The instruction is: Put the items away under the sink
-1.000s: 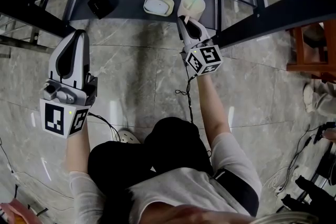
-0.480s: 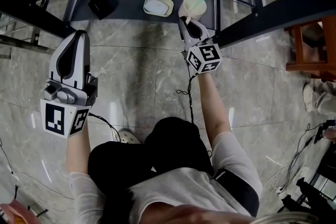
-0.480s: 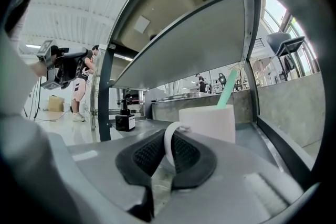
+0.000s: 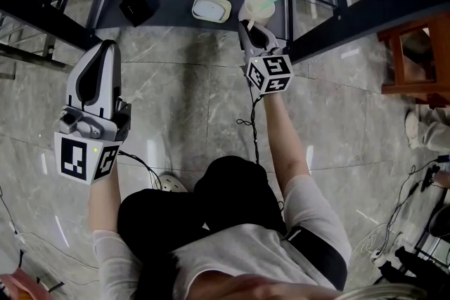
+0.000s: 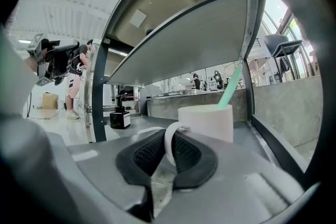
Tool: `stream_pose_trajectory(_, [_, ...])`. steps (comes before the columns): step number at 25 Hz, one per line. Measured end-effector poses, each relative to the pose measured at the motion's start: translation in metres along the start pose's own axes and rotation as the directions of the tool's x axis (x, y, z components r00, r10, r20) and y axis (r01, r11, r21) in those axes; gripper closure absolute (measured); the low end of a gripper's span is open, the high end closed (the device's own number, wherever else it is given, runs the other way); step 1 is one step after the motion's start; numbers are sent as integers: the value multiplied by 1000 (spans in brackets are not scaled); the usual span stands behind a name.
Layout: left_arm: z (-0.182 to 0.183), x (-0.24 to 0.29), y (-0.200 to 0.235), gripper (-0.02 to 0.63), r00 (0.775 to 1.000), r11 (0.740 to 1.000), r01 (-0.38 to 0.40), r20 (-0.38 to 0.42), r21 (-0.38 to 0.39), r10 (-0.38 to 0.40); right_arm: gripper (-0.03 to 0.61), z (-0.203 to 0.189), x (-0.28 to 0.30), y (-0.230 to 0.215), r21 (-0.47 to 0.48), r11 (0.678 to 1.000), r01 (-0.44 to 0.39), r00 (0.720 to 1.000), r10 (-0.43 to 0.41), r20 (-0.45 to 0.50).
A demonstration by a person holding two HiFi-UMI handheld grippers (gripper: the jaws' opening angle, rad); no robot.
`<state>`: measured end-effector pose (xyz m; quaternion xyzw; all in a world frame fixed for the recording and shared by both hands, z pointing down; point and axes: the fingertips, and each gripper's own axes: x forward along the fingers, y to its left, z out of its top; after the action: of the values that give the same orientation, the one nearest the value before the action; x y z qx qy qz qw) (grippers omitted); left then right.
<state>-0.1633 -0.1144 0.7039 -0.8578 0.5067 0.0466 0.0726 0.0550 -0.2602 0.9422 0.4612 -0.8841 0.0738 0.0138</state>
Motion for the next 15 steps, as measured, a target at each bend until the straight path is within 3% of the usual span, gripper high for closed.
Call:
stream_pose_trajectory(4, [4, -2, -3, 606, 1000, 1000, 2, 8, 3, -2, 504, 0, -4, -1, 6, 1000, 29, 999, -29, -22])
stream_pose_trajectory(15, [15, -5, -8, 606, 999, 1000, 14, 29, 8, -14, 497, -1, -20, -9, -15, 989, 145, 987, -146, -62])
